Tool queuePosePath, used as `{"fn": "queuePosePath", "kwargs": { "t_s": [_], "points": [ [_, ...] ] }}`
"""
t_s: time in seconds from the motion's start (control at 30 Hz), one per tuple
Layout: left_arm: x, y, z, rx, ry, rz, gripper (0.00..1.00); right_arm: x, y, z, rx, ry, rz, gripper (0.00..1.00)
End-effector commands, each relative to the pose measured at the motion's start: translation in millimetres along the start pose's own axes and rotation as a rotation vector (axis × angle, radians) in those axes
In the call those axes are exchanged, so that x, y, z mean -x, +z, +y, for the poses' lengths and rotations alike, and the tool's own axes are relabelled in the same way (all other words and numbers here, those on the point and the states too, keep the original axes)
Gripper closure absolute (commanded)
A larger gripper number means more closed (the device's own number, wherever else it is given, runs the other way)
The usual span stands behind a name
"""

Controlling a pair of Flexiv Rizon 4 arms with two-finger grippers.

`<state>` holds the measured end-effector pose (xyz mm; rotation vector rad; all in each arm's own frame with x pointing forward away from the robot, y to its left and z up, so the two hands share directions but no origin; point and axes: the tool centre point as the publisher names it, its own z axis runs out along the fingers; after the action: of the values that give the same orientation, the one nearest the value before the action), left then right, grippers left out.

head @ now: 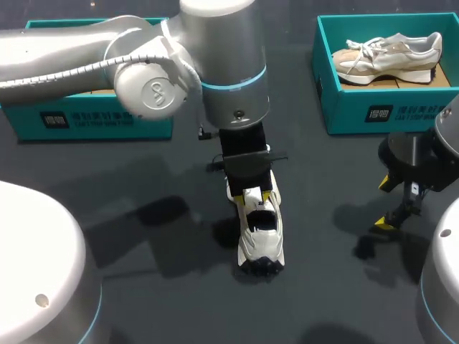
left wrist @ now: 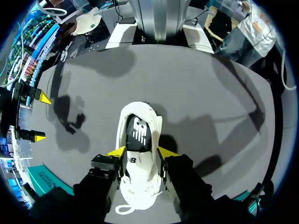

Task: Take the shoe out of the shoebox, open the shoe tongue, remove and reinsert the insole, then place the shoe into the shoebox

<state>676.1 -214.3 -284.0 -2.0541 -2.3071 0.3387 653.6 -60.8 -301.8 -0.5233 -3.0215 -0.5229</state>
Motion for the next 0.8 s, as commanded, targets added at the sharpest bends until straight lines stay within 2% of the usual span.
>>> {"fn": "queuePosePath", "kwargs": {
  "t_s": [0.03, 0.07, 0.13, 0.17, 0.23, 0.7, 0.73, 0.8],
  "points": [
    [4.3, -18.3, -12.6, 0.006, -0.084, 0.045, 0.51, -1.9, 0.0, -1.1, 0.001, 0.0, -0.003, 0.0],
    [4.1, -20.9, -15.7, 0.001, -0.119, 0.048, 0.42, -1.9, 0.0, -1.1, 0.001, 0.0, -0.003, 0.0],
    [2.6, -25.8, -22.6, -0.02, -0.184, 0.052, 0.09, -1.9, 0.0, -1.1, 0.001, 0.0, -0.003, 0.0],
    [1.6, -28.2, -26.2, -0.028, -0.222, 0.063, 0.0, -1.9, 0.0, -1.1, 0.001, 0.0, -0.003, 0.0],
    [-0.7, -33.8, -30.7, -0.029, -0.279, 0.087, 0.0, -1.9, 0.0, -1.1, 0.001, 0.0, -0.003, 0.0],
    [-0.7, -33.8, -30.7, -0.029, -0.279, 0.087, 0.0, -1.9, 0.0, -1.1, 0.001, 0.0, -0.003, 0.0],
    [-1.2, -33.7, -32.0, -0.016, -0.344, 0.074, 0.0, -1.9, 0.0, -1.1, 0.001, 0.0, -0.003, 0.0],
    [-2.2, -33.6, -36.3, -0.043, -0.479, 0.075, 0.0, -1.9, 0.0, -1.1, 0.001, 0.0, -0.003, 0.0]
  ]
}}
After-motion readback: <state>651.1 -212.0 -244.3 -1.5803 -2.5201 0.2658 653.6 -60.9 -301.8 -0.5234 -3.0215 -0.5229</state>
